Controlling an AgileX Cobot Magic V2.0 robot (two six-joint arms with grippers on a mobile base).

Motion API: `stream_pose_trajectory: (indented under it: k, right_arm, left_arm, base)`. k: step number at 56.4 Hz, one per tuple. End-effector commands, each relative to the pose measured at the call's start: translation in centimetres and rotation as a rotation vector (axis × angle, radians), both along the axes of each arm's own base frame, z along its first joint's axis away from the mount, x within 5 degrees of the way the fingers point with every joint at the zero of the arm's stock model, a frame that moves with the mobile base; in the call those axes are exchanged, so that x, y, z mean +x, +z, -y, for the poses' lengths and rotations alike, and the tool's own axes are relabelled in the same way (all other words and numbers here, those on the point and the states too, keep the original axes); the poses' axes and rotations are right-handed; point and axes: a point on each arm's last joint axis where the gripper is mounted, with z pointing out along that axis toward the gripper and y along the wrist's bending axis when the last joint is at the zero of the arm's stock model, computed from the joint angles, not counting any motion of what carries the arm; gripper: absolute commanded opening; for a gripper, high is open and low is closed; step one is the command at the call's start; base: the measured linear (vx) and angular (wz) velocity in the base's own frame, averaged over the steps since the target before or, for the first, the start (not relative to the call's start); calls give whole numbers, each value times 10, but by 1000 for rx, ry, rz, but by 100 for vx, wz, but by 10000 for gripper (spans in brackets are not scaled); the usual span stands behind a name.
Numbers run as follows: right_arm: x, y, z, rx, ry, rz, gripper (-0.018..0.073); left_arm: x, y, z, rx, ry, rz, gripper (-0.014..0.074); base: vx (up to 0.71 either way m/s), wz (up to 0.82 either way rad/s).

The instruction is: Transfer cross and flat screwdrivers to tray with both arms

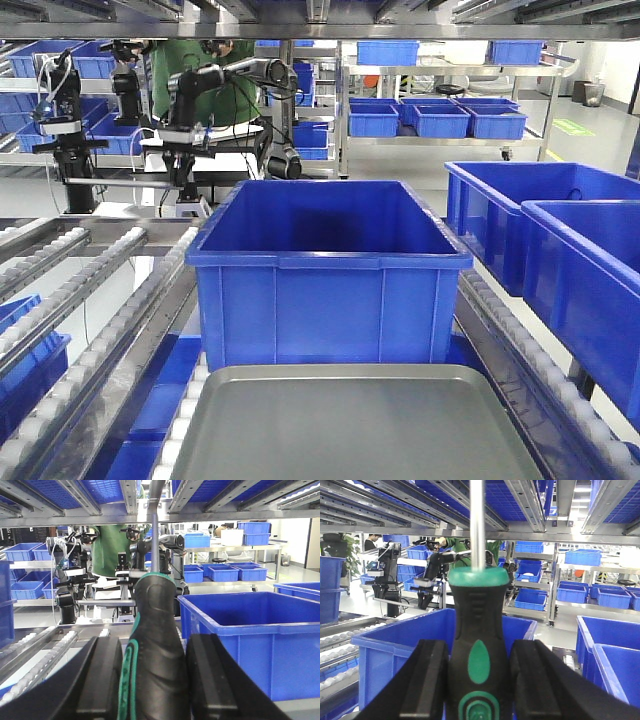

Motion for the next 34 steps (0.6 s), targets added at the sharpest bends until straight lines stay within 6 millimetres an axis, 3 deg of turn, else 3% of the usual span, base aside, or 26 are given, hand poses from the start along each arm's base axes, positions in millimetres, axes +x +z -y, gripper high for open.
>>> stream_pose_trajectory:
  k: [1, 21, 34]
  right_arm:
    - [-4, 13, 1, 37, -12, 43, -9]
    - [-2, 12, -4, 96, 53, 25, -9]
    - [29, -13, -20, 135, 278, -180, -9]
  left_arm:
    - [-4, 19, 0, -24, -9, 128, 2]
    - [1, 13, 2, -100, -27, 55, 2]
    - [28, 2, 13, -218, -112, -60, 2]
  base:
    - [0, 0]
    - [0, 0]
    - [0, 0]
